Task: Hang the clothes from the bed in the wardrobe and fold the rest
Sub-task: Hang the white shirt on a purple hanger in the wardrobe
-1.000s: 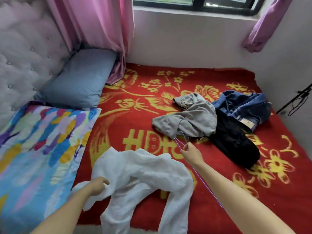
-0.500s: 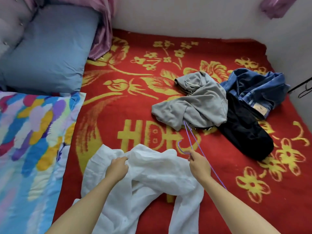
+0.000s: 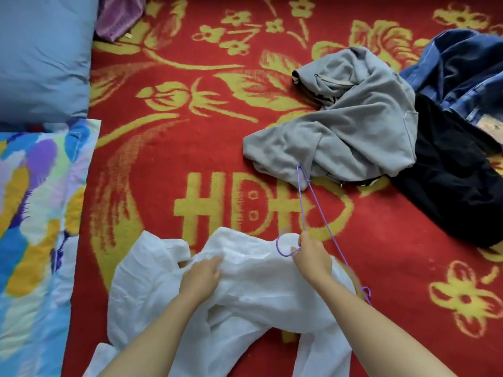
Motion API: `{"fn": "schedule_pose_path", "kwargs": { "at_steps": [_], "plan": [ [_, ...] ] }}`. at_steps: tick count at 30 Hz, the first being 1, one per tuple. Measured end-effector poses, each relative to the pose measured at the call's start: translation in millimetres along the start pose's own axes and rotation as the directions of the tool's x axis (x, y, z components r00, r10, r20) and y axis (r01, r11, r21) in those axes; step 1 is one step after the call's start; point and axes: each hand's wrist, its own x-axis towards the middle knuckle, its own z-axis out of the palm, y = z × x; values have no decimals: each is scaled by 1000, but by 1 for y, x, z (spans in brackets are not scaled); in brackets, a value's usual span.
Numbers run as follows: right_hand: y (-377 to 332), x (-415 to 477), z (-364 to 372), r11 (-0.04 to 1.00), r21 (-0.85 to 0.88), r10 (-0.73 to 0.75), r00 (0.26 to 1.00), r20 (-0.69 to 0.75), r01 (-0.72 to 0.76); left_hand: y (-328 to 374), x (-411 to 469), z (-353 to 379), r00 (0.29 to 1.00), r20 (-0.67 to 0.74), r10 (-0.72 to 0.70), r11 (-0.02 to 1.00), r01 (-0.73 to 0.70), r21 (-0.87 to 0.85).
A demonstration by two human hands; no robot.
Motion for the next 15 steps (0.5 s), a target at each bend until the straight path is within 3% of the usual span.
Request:
{"fn": "schedule_pose_path", "kwargs": {
  "at_steps": [3,7,9,12,14,15],
  "plan": [
    [-3,3,20,1000,5,-7,997,74,7,-1,-23,34,998,22,58,985,-61,162],
    [7,-10,30,997,-34,-60,993,104,63,2,-55,58,998,54,22,989,-29,144],
    [12,-20,25,998,-27,-62,997,53,63,5,-66,57,997,-34,-72,997,72,-6],
    [15,-31,8,999,35,-27,997,-78,30,8,-67,51,952,-118,-283,928,241,-286],
    [19,-45,-8,991,119,-43,989,-142,61,12,-64,43,938,50,-344,836,330,-438],
    [20,-52,-15,982,169,-59,983,-175,89,14,-62,41,939,153,-309,818,344,-460]
  ]
}}
